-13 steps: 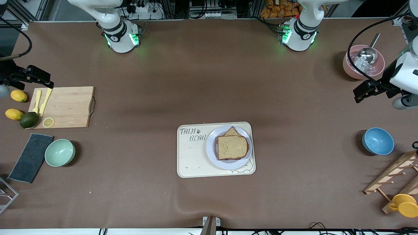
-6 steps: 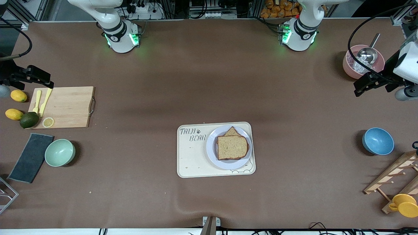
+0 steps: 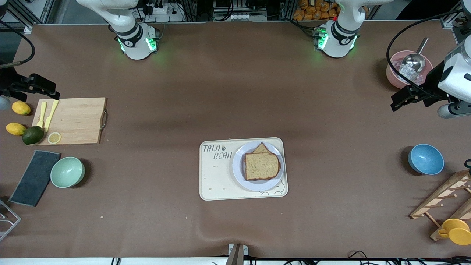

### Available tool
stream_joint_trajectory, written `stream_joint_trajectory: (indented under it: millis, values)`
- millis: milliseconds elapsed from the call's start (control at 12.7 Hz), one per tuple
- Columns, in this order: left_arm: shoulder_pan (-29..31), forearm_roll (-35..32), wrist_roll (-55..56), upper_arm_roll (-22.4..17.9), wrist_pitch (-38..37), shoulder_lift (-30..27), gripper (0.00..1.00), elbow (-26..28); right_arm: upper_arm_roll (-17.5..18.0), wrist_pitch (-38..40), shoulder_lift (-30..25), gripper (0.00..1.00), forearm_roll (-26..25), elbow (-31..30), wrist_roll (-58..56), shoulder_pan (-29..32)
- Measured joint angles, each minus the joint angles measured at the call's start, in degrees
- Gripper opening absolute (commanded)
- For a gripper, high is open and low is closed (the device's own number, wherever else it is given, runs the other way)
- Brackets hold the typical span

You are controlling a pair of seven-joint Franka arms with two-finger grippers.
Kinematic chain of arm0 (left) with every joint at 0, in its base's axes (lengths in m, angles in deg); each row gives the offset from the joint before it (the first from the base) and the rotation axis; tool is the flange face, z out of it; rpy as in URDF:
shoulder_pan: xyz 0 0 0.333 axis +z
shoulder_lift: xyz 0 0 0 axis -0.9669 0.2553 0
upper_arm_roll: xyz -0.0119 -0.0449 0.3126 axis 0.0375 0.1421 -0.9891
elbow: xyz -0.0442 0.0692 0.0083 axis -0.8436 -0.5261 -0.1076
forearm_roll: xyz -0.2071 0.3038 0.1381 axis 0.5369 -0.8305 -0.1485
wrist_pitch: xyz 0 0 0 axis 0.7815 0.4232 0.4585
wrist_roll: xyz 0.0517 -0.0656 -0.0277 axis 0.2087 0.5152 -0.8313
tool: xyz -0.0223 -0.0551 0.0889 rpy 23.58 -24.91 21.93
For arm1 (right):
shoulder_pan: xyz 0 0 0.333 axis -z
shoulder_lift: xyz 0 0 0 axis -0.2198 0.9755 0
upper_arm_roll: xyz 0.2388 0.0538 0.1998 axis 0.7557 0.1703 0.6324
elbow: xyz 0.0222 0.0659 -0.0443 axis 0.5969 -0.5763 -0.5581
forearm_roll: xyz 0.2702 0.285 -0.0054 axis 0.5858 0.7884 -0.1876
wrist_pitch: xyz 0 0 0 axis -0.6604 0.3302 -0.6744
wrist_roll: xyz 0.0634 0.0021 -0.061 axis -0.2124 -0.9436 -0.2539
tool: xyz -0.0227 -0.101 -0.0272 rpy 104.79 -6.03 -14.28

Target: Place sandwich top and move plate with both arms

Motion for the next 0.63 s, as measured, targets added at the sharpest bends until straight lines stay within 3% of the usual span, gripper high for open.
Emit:
stream_joint_trajectory:
  millis: [628]
  values:
    - [0.01, -0.93, -5.62, -0.16, -1.4, -0.02, 1.0, 0.08, 0.0, 0.0, 0.0, 1.0, 0.0, 0.0, 0.0, 0.03]
